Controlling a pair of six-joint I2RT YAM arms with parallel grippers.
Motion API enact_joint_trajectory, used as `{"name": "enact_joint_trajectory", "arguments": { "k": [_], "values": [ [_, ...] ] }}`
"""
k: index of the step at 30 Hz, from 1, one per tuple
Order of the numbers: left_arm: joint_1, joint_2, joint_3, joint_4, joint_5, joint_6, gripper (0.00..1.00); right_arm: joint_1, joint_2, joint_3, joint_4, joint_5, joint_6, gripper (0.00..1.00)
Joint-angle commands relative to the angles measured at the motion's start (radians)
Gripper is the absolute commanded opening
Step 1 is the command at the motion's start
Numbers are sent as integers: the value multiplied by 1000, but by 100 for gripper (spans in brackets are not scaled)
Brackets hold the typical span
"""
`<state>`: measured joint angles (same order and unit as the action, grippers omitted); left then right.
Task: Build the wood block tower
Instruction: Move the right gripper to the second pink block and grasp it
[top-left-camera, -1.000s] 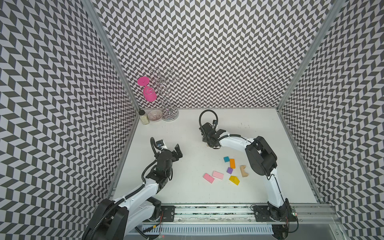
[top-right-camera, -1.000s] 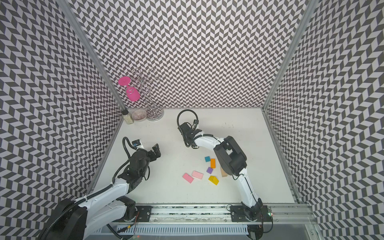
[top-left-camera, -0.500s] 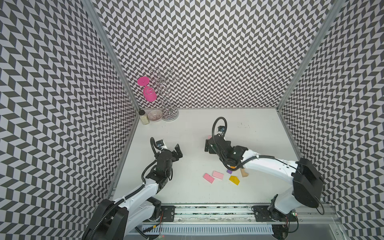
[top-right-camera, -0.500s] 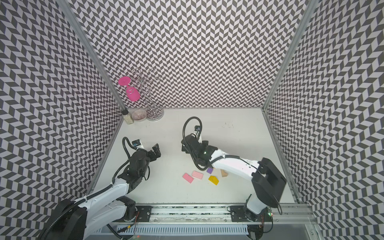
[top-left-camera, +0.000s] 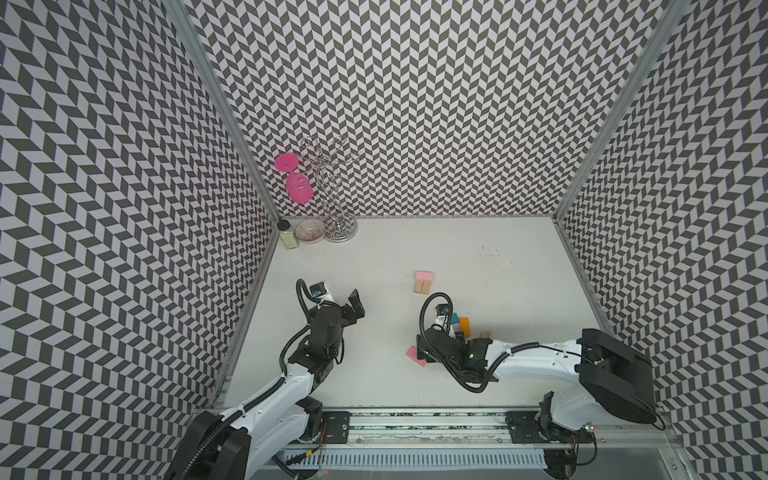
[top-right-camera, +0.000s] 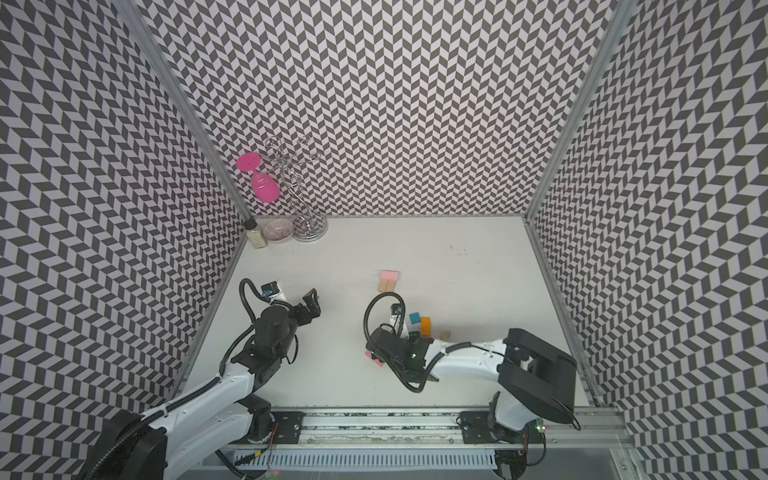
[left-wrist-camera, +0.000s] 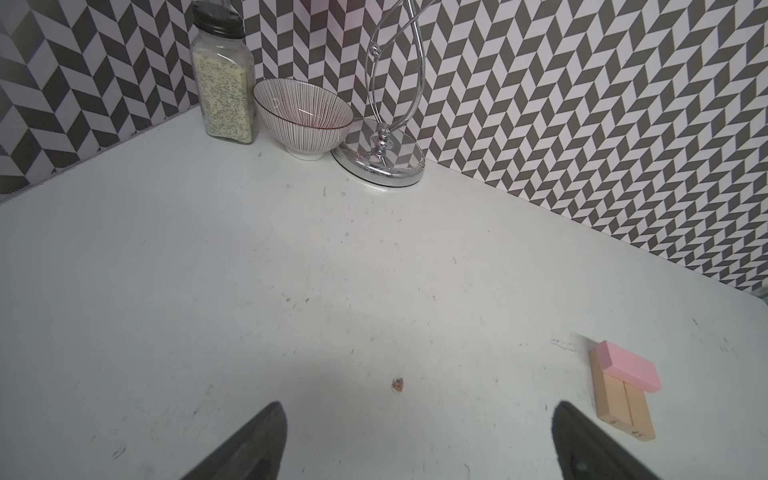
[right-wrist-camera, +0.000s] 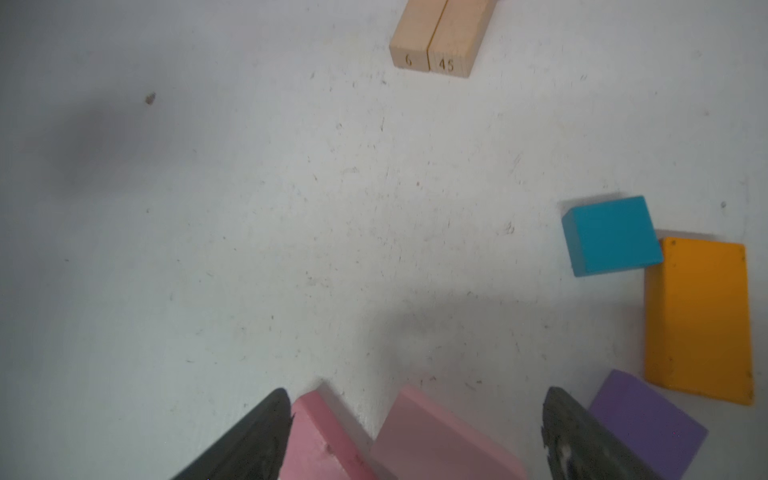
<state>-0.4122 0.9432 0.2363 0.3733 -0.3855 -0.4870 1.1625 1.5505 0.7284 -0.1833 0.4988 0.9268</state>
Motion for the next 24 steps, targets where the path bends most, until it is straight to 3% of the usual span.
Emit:
{"name": "enact_joint_trajectory", "arguments": {
  "k": [1,4,6,24],
  "values": [
    [1,0,-3,7,6,2,100,29,30,30,-28,55,93,92],
    [2,0,-4,7,8,3,100,45,48,36,-60,76,133,89],
    [1,-1,-5,7,9,4,100,48,55,31,-69,82,156,82],
    [1,-12,-10,7,17,1,100,62,90,24,-150,103,261,83]
  ]
}}
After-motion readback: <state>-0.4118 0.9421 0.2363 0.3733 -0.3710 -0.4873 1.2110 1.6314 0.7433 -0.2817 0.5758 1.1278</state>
